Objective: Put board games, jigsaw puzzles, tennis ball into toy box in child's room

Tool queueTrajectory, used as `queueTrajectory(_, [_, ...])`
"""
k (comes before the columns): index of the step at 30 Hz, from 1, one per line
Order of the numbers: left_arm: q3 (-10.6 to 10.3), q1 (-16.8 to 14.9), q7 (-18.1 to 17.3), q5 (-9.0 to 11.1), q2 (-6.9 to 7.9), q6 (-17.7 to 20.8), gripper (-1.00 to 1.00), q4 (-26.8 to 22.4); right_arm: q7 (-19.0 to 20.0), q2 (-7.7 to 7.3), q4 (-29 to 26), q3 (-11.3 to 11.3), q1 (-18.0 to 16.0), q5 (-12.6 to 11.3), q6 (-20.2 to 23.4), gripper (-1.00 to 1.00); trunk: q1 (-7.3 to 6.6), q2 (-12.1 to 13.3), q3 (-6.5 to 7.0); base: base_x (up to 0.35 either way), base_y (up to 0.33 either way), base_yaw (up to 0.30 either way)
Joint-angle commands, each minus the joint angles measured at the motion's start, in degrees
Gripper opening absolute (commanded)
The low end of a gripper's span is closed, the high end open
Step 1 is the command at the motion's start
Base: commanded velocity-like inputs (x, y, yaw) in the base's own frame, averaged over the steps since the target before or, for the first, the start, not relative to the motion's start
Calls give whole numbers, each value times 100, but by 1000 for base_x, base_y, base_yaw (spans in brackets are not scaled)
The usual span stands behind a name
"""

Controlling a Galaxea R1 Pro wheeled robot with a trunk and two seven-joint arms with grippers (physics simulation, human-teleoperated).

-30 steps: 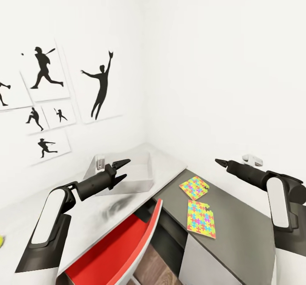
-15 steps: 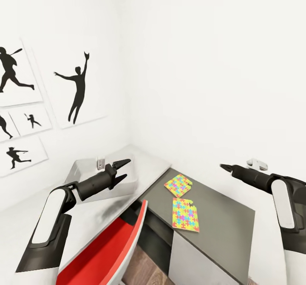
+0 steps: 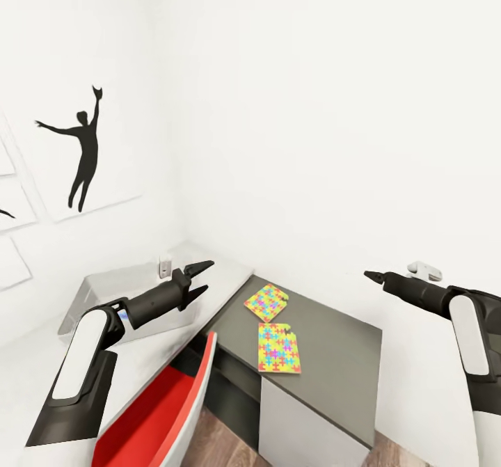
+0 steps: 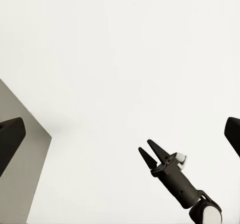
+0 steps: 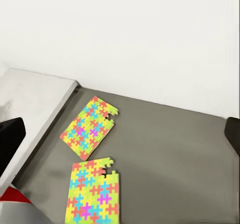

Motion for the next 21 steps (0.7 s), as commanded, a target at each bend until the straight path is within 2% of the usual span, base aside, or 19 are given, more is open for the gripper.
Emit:
queueTrajectory(1, [13,-6,60,60,-6,29,100,-5,60,-5,2,-7,-6,43,26,100,4,-14,-11,0,0,-273])
queueTrajectory(21, [12,-5,63,59,-3,29,100,-5,55,8,12,9,-1,5,26,100,4,-14,49,0,0,-274])
